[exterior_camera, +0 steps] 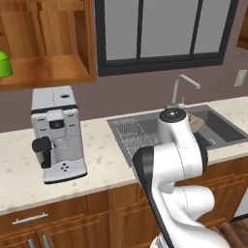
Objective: Move the cutting board and knife to the sink. Then move spray from the cabinet to the counter.
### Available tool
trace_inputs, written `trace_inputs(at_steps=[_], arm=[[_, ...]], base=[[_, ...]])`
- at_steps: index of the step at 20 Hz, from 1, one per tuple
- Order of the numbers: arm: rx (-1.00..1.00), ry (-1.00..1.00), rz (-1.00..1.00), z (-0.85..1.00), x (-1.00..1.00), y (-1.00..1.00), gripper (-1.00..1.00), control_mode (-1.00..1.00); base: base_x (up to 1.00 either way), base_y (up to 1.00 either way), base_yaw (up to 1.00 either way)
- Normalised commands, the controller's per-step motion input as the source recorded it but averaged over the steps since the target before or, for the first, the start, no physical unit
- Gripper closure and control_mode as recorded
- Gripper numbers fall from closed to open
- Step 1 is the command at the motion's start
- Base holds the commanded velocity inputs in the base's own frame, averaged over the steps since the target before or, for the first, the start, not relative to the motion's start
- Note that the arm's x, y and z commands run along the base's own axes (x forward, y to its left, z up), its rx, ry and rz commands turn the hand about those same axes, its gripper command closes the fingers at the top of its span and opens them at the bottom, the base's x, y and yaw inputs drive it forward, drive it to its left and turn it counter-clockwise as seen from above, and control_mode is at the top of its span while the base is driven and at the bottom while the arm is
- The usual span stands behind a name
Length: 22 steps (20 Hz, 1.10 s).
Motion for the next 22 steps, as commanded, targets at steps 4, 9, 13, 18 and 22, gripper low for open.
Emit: trace_inputs(at_steps=[4,9,13,18,22], arm=[[0.0,0.0,0.0,0.0,0.0,0.0,-1.0,1.0],[0.0,0.0,0.0,0.0,0.0,0.0,-1.0,1.0],[0.0,0.0,0.0,0.0,0.0,0.0,-1.0,1.0],[0.0,0.0,0.0,0.0,0.0,0.0,-1.0,1.0],[0.0,0.0,0.0,0.0,0.0,0.0,-1.0,1.0]], base=[[0.0,0.76,-0.24],[-0.04,0.71,-0.24],[0.0,0.52,-0.19],[0.04,0.36,-0.12],[0.19,0.2,-0.04]])
